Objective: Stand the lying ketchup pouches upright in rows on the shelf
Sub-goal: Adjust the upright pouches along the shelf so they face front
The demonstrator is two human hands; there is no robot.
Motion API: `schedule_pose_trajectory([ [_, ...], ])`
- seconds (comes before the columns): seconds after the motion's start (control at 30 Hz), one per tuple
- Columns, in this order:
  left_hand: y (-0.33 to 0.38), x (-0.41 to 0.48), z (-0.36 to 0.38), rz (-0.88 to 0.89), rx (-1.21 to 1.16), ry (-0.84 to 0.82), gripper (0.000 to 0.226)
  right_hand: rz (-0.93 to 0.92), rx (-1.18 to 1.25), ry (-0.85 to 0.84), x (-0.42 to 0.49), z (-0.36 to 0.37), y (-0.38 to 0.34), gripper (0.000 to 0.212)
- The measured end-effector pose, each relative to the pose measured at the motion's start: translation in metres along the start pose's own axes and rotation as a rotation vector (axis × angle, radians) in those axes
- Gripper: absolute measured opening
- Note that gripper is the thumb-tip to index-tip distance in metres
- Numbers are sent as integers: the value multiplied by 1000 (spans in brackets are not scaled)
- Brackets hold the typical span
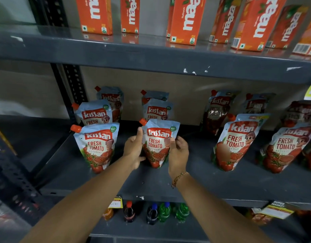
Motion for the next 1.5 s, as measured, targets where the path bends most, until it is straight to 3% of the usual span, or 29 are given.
schedule_pose_trajectory([
  [0.1,-15,6,-17,-130,-52,67,61,-363,-191,121,-23,-12,-8,41],
  [0.2,-27,9,-45,-260,23,0,50,-561,-319,-159,-61,10,-1,22],
  [0.27,-30,9,-70,-335,167,-63,40,-572,-358,-344,-81,33,10,31],
  [0.33,-31,12,-99,-369,324,-95,41,-523,-365,-458,-93,57,15,32],
  [0.4,-27,16,-131,-378,440,-70,47,-363,-369,-564,-99,84,30,26],
  [0.43,-24,17,-146,-372,465,-42,52,-287,-375,-603,-103,97,35,33],
  [0.5,-17,21,-172,-333,435,23,68,-169,-368,-659,-112,116,46,47],
  [0.6,-3,35,-195,-132,300,141,83,-74,-321,-693,-127,129,53,38],
  [0.7,12,39,-195,56,47,141,70,0,-190,-718,-136,134,56,40],
  [0.9,18,42,-192,127,-128,144,8,107,-118,-760,-141,147,58,43],
  [1.17,21,45,-205,157,-213,235,4,174,-146,-755,-146,156,59,45],
  [1.27,21,45,-204,152,-206,263,24,183,-167,-746,-145,157,62,47],
  [1.43,20,46,-203,142,-186,268,5,190,-171,-756,-145,157,62,45],
  [1.5,19,46,-203,151,-186,277,13,183,-175,-760,-144,157,60,44],
])
Point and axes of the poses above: each hand's wrist, its own x-axis towards the middle knuckle, its own z-axis out of the palm, y = z × x, the point moved 6 cm from there along x, towards the middle knuckle, and after that the axes turned 10 degrees about y, right-handed, at the moved point
